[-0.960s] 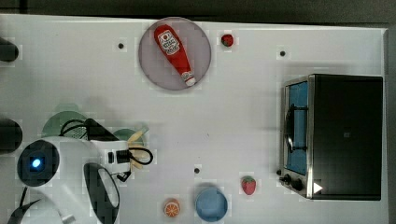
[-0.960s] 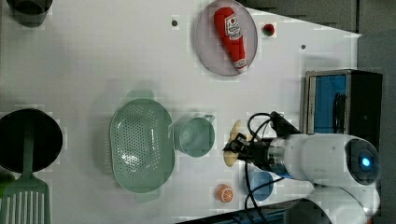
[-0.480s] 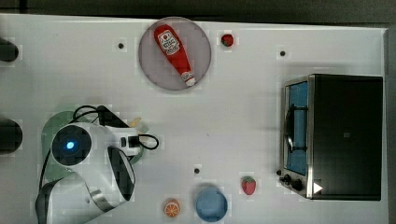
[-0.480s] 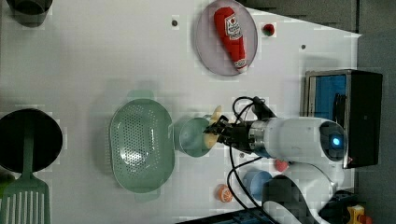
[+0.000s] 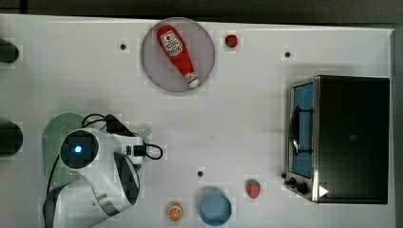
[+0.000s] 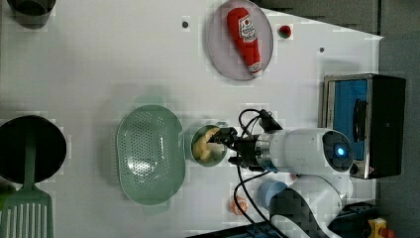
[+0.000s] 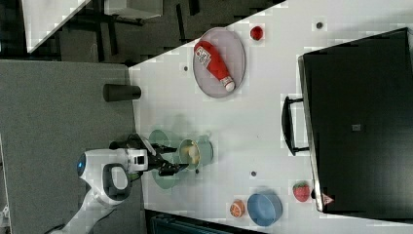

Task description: Pick Banana and place it in mug.

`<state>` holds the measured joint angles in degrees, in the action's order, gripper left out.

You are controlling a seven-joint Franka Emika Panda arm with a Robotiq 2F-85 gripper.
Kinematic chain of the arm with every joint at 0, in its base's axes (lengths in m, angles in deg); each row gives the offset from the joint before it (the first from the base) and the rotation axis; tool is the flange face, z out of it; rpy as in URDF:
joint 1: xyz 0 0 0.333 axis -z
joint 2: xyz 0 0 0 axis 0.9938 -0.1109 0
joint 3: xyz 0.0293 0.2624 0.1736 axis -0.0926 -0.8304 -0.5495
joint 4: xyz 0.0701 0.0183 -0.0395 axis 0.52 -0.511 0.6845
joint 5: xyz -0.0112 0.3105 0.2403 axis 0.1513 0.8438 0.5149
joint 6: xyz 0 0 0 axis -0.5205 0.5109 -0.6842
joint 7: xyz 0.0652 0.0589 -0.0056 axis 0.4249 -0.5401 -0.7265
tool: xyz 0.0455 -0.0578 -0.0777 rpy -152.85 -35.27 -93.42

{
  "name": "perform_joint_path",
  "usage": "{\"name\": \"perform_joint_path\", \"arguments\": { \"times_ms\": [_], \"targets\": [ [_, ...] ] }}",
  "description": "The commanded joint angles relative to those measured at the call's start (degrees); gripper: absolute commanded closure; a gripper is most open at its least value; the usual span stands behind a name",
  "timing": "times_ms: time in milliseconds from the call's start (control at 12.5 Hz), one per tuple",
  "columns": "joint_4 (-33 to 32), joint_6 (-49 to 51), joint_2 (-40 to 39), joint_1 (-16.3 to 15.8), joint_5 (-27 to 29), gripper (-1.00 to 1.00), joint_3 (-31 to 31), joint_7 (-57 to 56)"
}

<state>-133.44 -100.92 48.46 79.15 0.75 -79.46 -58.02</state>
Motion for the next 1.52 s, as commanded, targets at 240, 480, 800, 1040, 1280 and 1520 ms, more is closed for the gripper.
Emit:
{"name": "perform_joint_path", "arguments": {
  "times_ms": [240,480,800,1040,1280,1520],
  "targets": [
    [3.1,2.4,4.3,1.0,1.0,-1.0,3.2,1.4],
    [6.9,13.8,11.4,1.6,1.0,-1.0,7.6,-1.7],
    [15.4,29.4,18.7,2.4,1.0,-1.0,16.6,-9.5],
    [20.8,37.1,21.8,2.5,0.9,-1.0,23.2,-13.1],
    [23.6,41.1,23.9,2.7,0.4,-1.0,28.5,-17.6],
    [23.8,42.4,24.4,2.8,-0.8,-1.0,31.7,-24.3]
  ]
}}
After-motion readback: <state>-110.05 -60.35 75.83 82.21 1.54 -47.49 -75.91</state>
